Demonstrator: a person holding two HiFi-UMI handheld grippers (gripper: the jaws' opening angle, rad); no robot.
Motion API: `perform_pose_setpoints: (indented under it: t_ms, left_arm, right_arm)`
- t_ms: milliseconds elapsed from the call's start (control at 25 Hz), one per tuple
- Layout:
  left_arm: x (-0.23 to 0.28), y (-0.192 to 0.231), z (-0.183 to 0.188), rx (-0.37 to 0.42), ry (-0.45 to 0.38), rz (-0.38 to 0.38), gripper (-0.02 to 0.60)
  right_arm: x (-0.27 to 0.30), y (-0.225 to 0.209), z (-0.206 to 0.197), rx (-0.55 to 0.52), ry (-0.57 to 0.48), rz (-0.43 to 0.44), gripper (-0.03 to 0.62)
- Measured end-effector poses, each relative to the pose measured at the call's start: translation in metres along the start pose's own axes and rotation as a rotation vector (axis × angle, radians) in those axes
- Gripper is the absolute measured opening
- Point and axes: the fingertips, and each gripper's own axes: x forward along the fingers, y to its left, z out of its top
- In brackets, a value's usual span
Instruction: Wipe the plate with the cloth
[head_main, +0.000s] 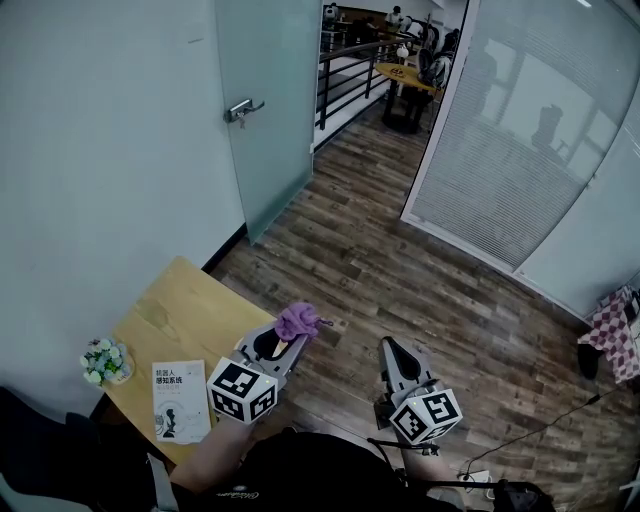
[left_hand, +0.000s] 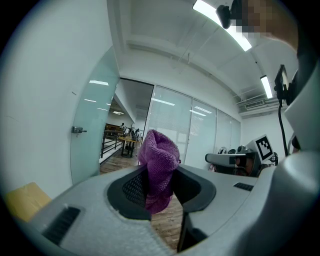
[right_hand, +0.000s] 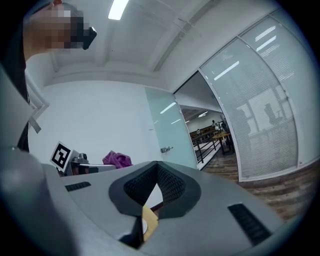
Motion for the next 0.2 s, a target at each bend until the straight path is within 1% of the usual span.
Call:
perform_pose_setpoints:
  t_ms: [200]
  left_arm:
    - [0.0006, 0.0015, -0.0018, -0.003, 0.007, -0.003, 0.121]
  right_arm:
    - [0.0025, 0.0017, -0.0016, -0.003, 0.011, 0.004, 0.005]
